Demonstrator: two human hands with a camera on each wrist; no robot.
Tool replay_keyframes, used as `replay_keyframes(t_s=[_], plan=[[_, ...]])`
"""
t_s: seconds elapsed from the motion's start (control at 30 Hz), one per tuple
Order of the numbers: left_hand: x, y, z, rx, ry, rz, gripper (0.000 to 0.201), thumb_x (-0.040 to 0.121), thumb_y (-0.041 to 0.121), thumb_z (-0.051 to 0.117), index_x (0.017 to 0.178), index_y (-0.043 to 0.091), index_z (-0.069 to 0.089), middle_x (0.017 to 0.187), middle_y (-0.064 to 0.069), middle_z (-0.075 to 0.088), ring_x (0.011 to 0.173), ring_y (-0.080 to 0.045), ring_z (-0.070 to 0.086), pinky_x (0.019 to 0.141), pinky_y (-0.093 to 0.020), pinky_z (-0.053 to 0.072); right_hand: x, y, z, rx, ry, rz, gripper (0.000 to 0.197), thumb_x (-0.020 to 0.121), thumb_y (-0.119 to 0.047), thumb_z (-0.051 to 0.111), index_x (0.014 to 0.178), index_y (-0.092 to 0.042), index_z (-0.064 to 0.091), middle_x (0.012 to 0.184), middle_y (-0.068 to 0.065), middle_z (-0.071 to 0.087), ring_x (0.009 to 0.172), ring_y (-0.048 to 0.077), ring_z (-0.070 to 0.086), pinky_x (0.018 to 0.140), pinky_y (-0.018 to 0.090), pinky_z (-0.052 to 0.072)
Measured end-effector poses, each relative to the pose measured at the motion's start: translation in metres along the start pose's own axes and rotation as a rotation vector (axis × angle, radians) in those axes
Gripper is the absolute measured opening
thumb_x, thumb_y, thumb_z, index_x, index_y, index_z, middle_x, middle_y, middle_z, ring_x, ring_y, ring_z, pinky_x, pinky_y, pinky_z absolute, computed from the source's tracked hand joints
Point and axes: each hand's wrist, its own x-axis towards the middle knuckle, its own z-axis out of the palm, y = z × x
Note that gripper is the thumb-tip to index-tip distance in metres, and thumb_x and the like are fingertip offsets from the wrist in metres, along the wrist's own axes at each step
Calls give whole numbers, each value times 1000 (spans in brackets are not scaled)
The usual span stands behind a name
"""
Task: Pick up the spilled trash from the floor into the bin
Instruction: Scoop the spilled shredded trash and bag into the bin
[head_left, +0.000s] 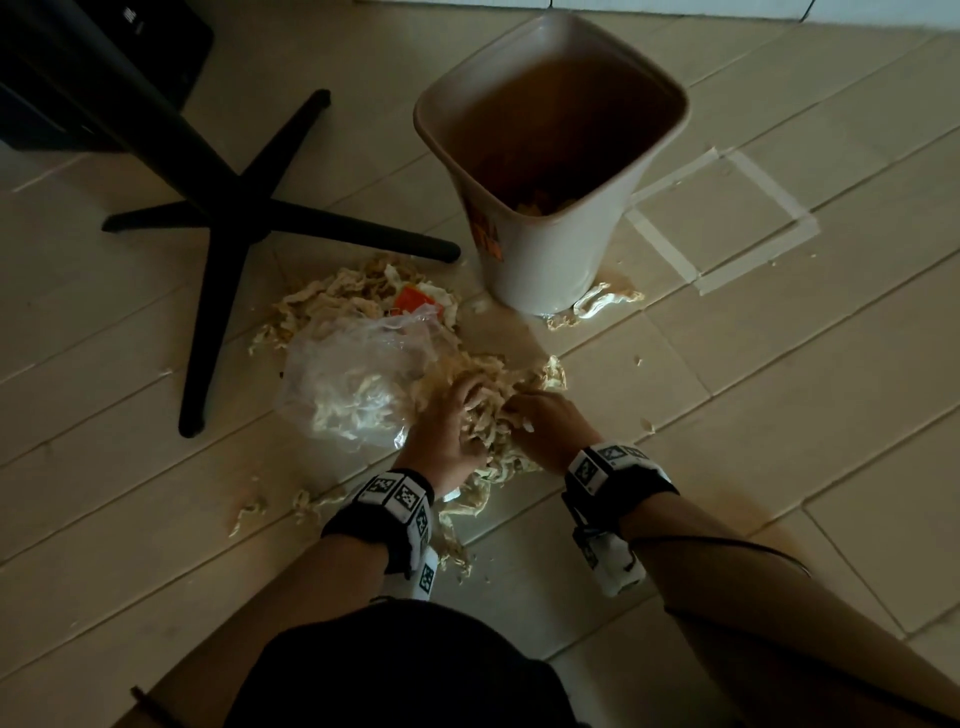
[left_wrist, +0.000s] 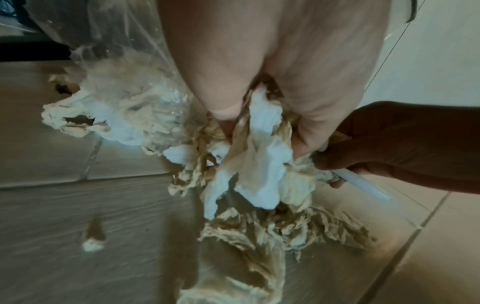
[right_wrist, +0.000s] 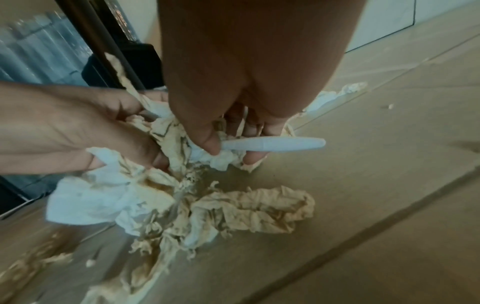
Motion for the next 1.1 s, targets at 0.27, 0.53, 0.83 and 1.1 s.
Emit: replay_keyframes(t_s=[0.27, 0.53, 0.83, 1.1], plan=[[1, 6, -9, 392, 116, 98, 59, 67, 14, 80, 119, 18, 52, 131, -5, 35, 114, -24, 49, 80, -34, 58, -4, -31, -19, 135, 36, 41, 27, 80, -3, 63, 105, -13, 70, 97, 5, 70, 86, 18, 63, 75, 24, 44], [2, 21, -22, 89, 95, 181, 47, 67, -7, 74, 111, 7, 63, 110, -2, 54, 92, -17, 58, 75, -17, 46, 1, -42, -11, 505, -154, 282, 104, 56, -30, 76, 148, -24, 29, 137, 10, 42, 126, 29, 48, 103, 48, 48], [-11, 50, -41, -540, -92, -22, 42, 78, -14, 57, 108, 15, 58, 101, 0, 65, 90, -8, 63, 66, -19, 51, -1, -44, -3, 512, -57, 104, 70, 52, -23, 83, 116, -23, 56, 108, 0, 63, 99, 17, 61, 82, 27, 52], [-12, 54, -44, -331, 14, 37, 52, 85, 8, 65, 126, 36, 52, 127, 12, 56, 114, -1, 53, 84, -12, 46, -3, -40, -12, 613, 49, 330, 25, 68, -8, 73, 90, -20, 73, 85, -1, 75, 83, 14, 72, 70, 28, 60]])
